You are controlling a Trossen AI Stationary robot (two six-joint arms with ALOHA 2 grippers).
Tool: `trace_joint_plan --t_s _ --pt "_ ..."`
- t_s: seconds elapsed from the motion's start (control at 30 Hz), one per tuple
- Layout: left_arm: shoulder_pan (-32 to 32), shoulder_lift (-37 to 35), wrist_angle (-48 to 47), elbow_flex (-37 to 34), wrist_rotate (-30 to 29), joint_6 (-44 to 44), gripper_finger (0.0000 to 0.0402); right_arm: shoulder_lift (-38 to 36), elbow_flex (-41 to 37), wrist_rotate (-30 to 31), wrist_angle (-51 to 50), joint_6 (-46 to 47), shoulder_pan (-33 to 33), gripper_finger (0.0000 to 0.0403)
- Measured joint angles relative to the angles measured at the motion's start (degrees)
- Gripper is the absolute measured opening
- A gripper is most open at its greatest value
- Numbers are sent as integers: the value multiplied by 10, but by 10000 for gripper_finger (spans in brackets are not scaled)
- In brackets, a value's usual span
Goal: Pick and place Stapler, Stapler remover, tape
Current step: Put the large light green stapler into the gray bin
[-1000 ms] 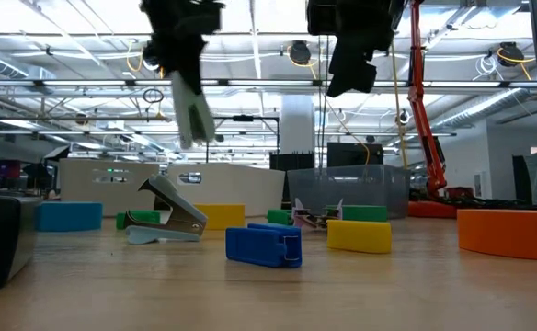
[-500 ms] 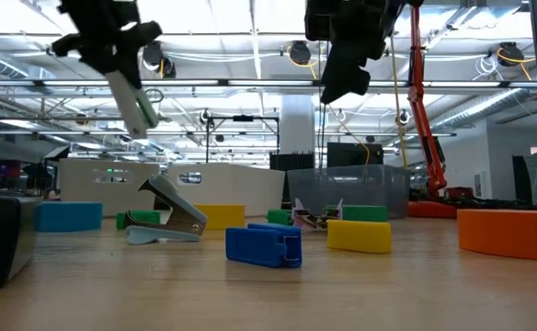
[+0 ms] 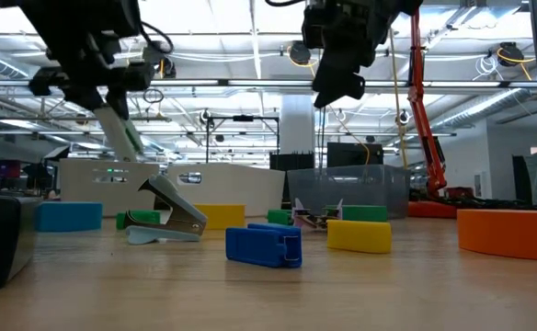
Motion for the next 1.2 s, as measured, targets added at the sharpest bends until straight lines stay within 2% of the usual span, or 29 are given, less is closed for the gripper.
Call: trace_joint_plan --t_s 0.3,0.47,0.93,1.2 --pt "21 97 0 0 3 -54 127 0 0 0 8 0 -8 180" --pt "23 141 1 0 -16 -97 127 0 0 0 8 0 -8 180" --pt "23 221 3 0 -21 -173 127 0 0 -1 8 4 -8 180" --pt "23 250 11 0 -21 -188 127 0 0 -2 8 4 -8 180"
